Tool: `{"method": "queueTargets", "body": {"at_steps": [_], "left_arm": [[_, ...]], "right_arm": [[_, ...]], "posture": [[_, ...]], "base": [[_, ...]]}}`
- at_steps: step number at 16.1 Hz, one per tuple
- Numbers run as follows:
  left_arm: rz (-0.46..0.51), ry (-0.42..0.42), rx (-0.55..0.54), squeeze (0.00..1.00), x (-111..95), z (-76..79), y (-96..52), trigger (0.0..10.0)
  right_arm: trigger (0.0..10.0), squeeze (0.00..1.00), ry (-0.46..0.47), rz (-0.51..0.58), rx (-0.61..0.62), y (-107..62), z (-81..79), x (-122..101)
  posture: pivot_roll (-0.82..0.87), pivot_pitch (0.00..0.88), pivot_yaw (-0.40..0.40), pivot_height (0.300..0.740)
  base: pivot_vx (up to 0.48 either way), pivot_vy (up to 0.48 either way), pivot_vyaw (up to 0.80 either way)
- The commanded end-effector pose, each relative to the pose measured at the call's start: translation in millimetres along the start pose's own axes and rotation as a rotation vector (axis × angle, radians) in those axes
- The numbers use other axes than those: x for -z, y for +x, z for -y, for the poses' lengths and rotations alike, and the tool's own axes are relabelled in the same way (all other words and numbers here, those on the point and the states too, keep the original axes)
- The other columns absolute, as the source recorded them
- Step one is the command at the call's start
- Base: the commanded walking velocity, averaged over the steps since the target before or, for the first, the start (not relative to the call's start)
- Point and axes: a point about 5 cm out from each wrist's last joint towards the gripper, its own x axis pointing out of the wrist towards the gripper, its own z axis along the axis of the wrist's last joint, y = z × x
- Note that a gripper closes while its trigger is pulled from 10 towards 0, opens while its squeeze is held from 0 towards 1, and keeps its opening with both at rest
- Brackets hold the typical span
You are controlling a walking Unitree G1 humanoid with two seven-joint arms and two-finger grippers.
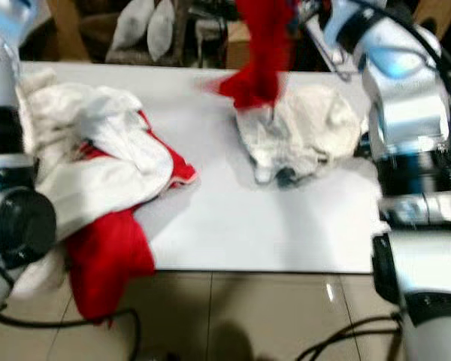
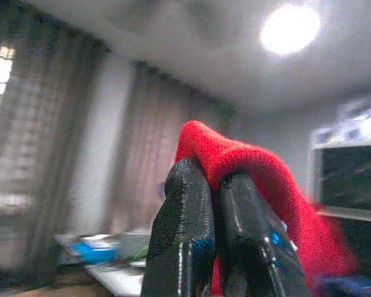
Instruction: Hang hanger
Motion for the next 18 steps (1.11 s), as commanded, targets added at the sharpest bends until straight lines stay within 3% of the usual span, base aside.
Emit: {"method": "queueTargets", "body": {"at_steps": [1, 2, 3, 4, 5, 6, 8, 10, 11, 12, 13, 16, 17, 18], "left_arm": [[-0.084, 0.137, -0.132, 0.0, 10.0, -22.6, -8.7, 10.0], [-0.178, 0.249, -0.215, 0.0, 21.9, -40.5, -23.2, 10.0], [-0.249, 0.336, -0.255, 0.0, 32.3, -49.1, -33.1, 10.0], [-0.289, 0.376, -0.288, 0.0, 37.7, -54.7, -39.1, 10.0], [-0.401, 0.55, -0.402, 0.0, 47.3, -73.8, -57.9, 10.0], [-0.415, 0.553, -0.426, 0.0, 48.0, -78.1, -62.1, 10.0], [-0.442, 0.643, -0.535, 0.0, 42.2, -94.9, -75.3, 10.0], [-0.414, 0.89, -0.724, 0.0, 10.0, -119.5, -88.3, 10.0], [-0.391, 0.947, -0.753, 0.0, 0.5, -122.2, -88.8, 10.0], [-0.361, 0.933, -0.724, 0.0, -5.9, -120.6, -83.1, 10.0], [-0.405, 0.893, -0.646, 0.0, 6.5, -115.5, -79.1, 10.0], [-0.626, 0.704, -0.407, 0.0, 69.6, -95.0, -88.2, 10.0], [-0.737, 0.61, -0.304, 0.25, 91.8, -86.5, -100.9, 10.0], [-0.853, 0.541, -0.233, 1.0, 105.5, -81.9, -116.3, 10.0]], "right_arm": [[10.0, 0.0, 0.021, 0.017, -0.133, -4.5, -8.8, 4.7], [10.0, 0.0, 0.061, -0.028, -0.331, -16.9, -39.3, 22.8], [10.0, 0.0, 0.094, -0.07, -0.436, -30.1, -60.4, 36.7], [10.0, 0.0, 0.124, -0.09, -0.484, -37.9, -70.3, 42.5], [10.0, 0.0, 0.196, -0.13, -0.598, -60.8, -94.3, 54.5], [10.0, 0.0, 0.212, -0.138, -0.61, -65.3, -98.2, 55.8], [10.0, 0.0, 0.261, -0.15, -0.654, -81.9, -109.2, 57.0], [10.0, 0.0, 0.326, -0.163, -0.699, -105.4, -119.0, 50.0], [10.0, 0.0, 0.337, -0.166, -0.701, -109.1, -120.2, 48.3], [10.0, 0.0, 0.355, -0.184, -0.7, -118.0, -122.6, 46.8], [10.0, 0.0, 0.36, -0.2, -0.696, -121.9, -123.4, 47.4], [10.0, 0.0, 0.365, -0.242, -0.677, -132.3, -124.4, 44.8], [10.0, 0.0, 0.368, -0.253, -0.671, -137.0, -125.2, 41.8], [10.0, 0.0, 0.376, -0.262, -0.658, -141.2, -125.3, 38.0]], "posture": [[0.05, 0.0, -0.002, 0.74], [0.05, 0.0, -0.003, 0.74], [0.05, 0.0, 0.001, 0.74], [0.05, 0.0, 0.003, 0.74], [0.04, 0.0, 0.006, 0.74], [0.04, 0.0, 0.01, 0.74], [0.04, 0.0, 0.011, 0.74], [0.05, 0.0, 0.009, 0.74], [0.05, 0.0, 0.009, 0.74], [0.05, 0.0, 0.008, 0.74], [0.05, 0.0, 0.01, 0.74], [0.05, 0.0, 0.019, 0.74], [0.04, 0.0, 0.022, 0.74], [0.04, 0.0, 0.024, 0.74]], "base": [[0.356, 0.0, 0.0], [0.356, 0.0, 0.0], [0.352, 0.0, 0.0], [0.341, 0.0, 0.0], [0.285, 0.0, 0.0], [0.281, 0.0, 0.0], [0.257, 0.0, 0.0], [0.0, 0.0, 0.0], [0.0, 0.0, 0.0], [0.0, 0.0, 0.0], [0.0, 0.0, 0.0], [0.0, 0.0, 0.0], [0.0, 0.0, 0.0], [0.0, 0.0, 0.0]]}}
